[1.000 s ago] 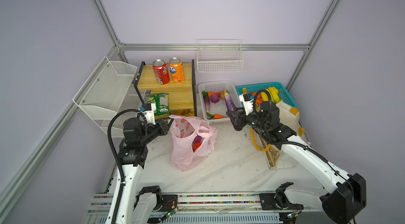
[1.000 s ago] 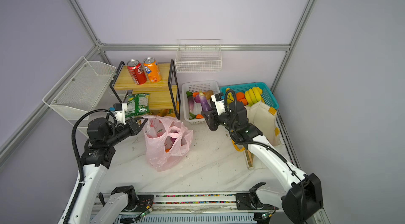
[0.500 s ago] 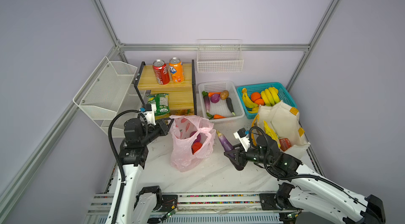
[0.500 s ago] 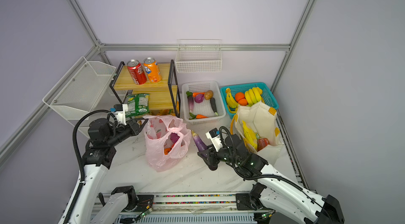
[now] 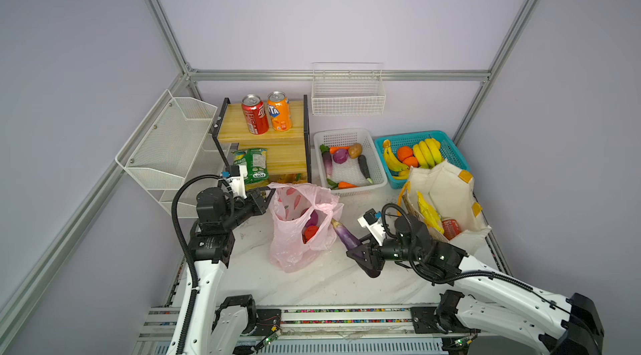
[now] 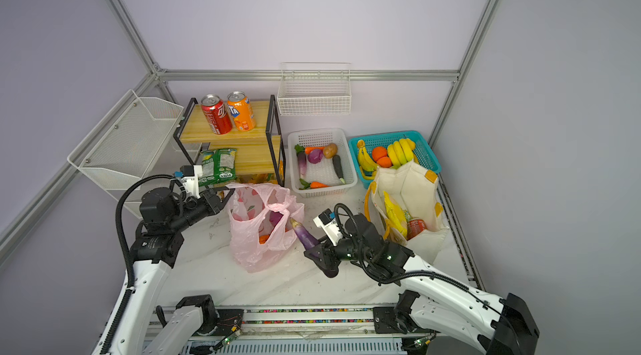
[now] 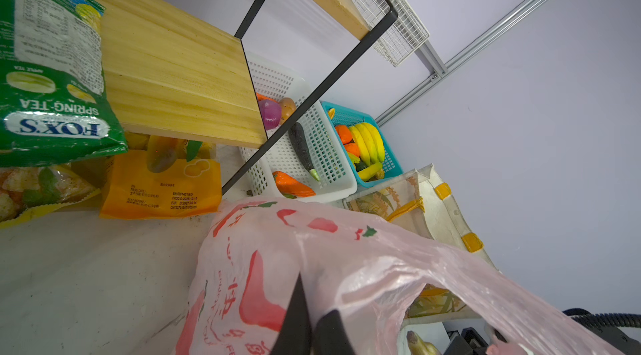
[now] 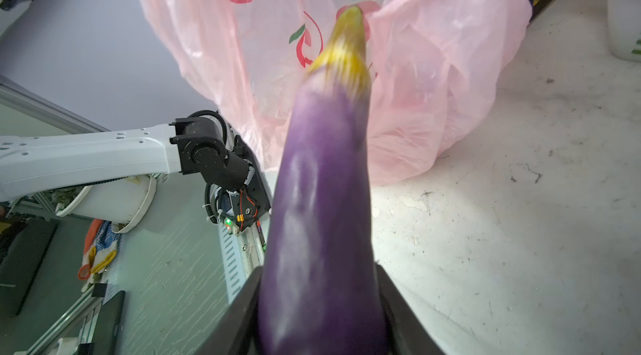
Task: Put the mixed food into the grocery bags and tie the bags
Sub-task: 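Lift the eggplant with the right gripper and carry it to the pink bag, then lower the eggplant into the pink bag and open the right gripper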
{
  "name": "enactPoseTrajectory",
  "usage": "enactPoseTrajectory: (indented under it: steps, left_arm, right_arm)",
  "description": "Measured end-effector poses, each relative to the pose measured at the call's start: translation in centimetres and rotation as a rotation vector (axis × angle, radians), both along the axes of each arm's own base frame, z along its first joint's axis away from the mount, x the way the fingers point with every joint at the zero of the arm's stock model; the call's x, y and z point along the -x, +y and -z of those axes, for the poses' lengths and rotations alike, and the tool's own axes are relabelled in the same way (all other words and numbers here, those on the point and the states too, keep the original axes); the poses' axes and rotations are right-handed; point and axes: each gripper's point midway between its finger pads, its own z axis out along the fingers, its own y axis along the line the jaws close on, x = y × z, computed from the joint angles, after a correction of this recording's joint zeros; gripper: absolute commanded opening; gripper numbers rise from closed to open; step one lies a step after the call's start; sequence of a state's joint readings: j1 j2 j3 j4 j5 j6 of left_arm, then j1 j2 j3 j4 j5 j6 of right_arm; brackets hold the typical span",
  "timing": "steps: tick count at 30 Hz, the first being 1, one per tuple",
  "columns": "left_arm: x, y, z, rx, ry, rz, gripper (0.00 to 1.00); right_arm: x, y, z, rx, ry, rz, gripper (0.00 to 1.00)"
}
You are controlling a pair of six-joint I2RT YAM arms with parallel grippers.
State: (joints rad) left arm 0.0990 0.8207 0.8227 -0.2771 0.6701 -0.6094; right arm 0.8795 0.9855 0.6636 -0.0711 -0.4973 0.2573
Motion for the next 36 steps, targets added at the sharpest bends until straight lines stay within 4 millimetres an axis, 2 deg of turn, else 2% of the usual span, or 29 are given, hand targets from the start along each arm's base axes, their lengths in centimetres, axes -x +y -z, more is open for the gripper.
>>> enactPoseTrajectory:
  steps: [10,17,27,31,36]
  left_arm:
    - [0.2,-0.3,0.0,0.006,0.001,0.023,0.00]
    - [0.3,-0.7,0.0,0.013,0.005,0.045,0.00]
    - [0.4,-1.1,0.2,0.017,0.011,0.068,0.00]
    - [0.5,-1.4,0.2,0.017,0.011,0.076,0.00]
    - [0.5,-1.6,0.2,0.017,0.011,0.084,0.00]
  right_arm:
    - [-4.2,4.7,-6.0,-0.047,-0.148,-0.024,0.22]
    - [-6.6,7.0,-6.8,-0.112,-0.185,0.025,0.22]
    - [-9.5,9.5,-9.8,-0.281,-0.285,0.151,0.22]
    - [-9.7,11.0,-9.2,-0.312,-0.274,0.170,0.24]
    - [-8.8,12.5,-8.8,-0.343,-0.237,0.201,0.24]
